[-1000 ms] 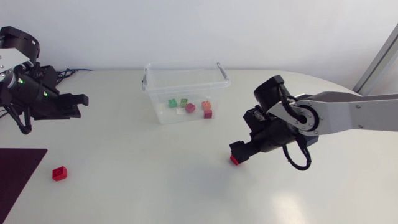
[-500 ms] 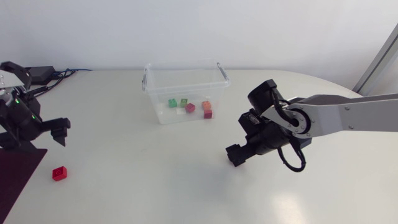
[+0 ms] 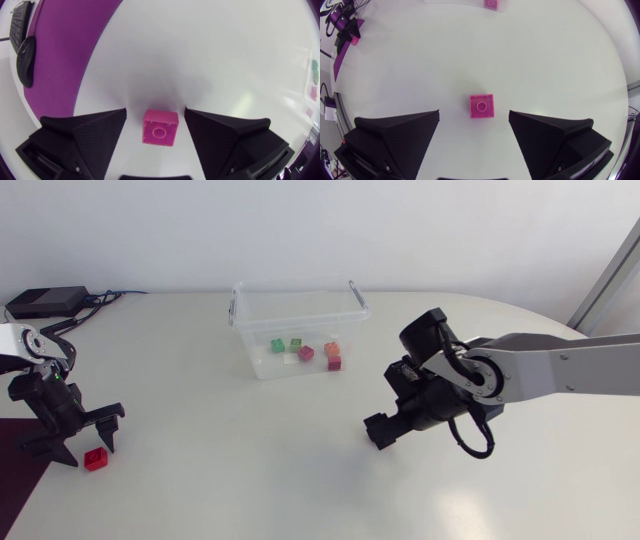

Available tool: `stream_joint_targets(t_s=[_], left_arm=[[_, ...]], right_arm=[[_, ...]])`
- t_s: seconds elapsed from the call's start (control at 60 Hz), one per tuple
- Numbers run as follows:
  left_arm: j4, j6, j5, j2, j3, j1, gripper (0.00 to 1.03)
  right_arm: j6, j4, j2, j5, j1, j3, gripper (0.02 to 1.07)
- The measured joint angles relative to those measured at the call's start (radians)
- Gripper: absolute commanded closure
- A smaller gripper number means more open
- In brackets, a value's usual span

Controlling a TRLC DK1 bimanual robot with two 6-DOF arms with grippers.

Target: Place the duplo bricks in the container

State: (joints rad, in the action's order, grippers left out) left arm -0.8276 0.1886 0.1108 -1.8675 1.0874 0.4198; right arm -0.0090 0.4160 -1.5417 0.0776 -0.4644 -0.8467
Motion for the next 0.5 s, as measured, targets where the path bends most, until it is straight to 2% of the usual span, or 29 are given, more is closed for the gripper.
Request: stream_joint_targets(t_s=[0.367, 0.4, 0.5], left_arm=[[-0.009, 0.022, -0.035, -0.001, 0.0, -0.02, 0.59], [-0.011, 0.022, -0.035, -0.001, 0.0, -0.022, 0.66], [-0.013, 0.022, -0.035, 0.0, 0.0, -0.022, 0.66]], right_arm=[[0.0, 0.011, 0.016, -0.026, -0.012, 0.0, 0.07], [0.0, 0.011, 0.018, -0.026, -0.012, 0.0, 0.07], [0.0, 0.011, 0.018, -0.029, -0.012, 0.0, 0.07]])
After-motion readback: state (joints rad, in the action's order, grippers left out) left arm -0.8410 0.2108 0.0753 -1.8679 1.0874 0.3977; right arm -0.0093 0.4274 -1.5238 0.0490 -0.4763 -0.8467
